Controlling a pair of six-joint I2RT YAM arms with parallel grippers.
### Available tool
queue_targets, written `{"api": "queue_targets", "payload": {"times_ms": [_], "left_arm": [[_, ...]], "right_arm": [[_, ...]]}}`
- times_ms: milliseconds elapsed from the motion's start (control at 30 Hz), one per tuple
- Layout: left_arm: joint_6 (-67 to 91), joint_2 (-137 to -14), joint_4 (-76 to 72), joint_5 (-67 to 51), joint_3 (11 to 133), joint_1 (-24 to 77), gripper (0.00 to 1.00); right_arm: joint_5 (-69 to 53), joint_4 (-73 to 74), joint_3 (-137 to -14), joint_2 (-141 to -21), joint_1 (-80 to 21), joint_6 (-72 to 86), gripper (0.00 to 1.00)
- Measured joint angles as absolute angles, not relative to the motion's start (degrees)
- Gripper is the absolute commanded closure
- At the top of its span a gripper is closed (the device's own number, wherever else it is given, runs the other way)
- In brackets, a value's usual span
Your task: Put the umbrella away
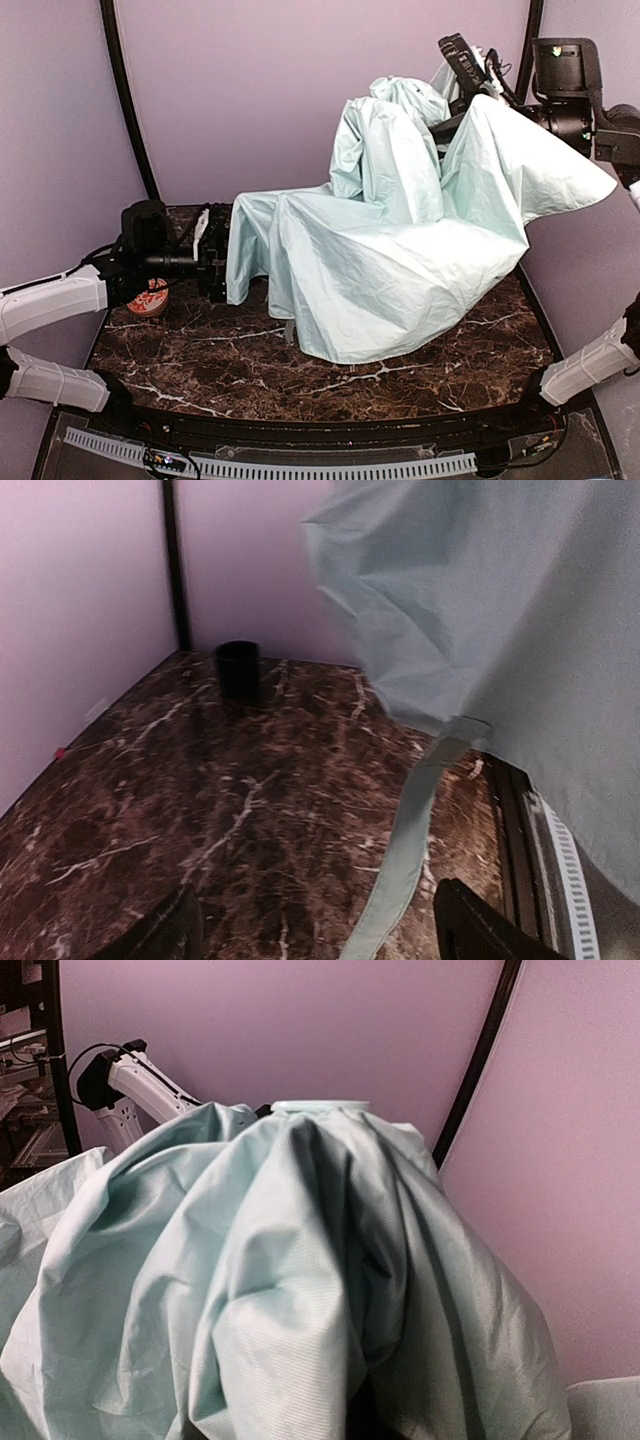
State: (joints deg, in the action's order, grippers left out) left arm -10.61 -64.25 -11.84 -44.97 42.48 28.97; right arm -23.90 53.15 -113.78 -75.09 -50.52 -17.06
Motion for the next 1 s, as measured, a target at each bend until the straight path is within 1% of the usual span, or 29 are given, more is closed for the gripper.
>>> {"api": "queue_targets", "payload": {"times_ms": [133,200,333,533,567,633,667,733,767,800,1000], "left_arm": [[-10.8,-64.4,-18.6,-51.9,37.3,37.0,0.13],[-10.9,-65.3,-21.4,-54.6,37.1,40.3,0.16],[-11.2,-68.9,-27.0,-56.0,36.9,41.0,0.25],[-11.9,-75.2,-33.6,-53.1,35.7,41.0,0.28],[-12.1,-75.5,-34.7,-52.6,34.9,41.0,0.31],[-12.4,-76.2,-35.9,-52.1,33.9,41.0,0.47],[-12.6,-76.7,-36.3,-52.0,33.9,41.0,0.57],[-12.4,-77.7,-36.9,-52.1,34.0,41.0,0.86],[-12.5,-77.9,-37.0,-52.2,34.0,41.0,0.95],[-12.9,-78.0,-36.9,-52.1,34.0,41.0,1.00],[-16.2,-75.1,-34.5,-51.5,33.3,41.0,1.00]], "right_arm": [[-26.7,52.8,-113.8,-77.8,-50.5,-16.9,0.92],[-27.9,52.8,-114.5,-79.5,-50.5,-16.8,0.91],[-30.7,52.7,-116.4,-82.0,-50.5,-16.4,0.91],[-33.6,52.1,-117.2,-81.8,-50.5,-15.9,0.91],[-34.1,51.7,-117.2,-81.5,-50.5,-15.8,0.91],[-34.9,51.1,-117.2,-81.0,-50.5,-15.8,0.91],[-35.0,50.6,-117.2,-80.5,-50.5,-15.8,0.91],[-35.0,49.8,-117.2,-79.7,-50.5,-15.8,0.91],[-35.0,49.5,-117.2,-79.3,-50.5,-15.8,0.92],[-35.0,49.2,-117.2,-78.9,-50.5,-15.9,0.92],[-35.0,48.9,-116.7,-77.8,-50.3,-15.9,0.92]]}}
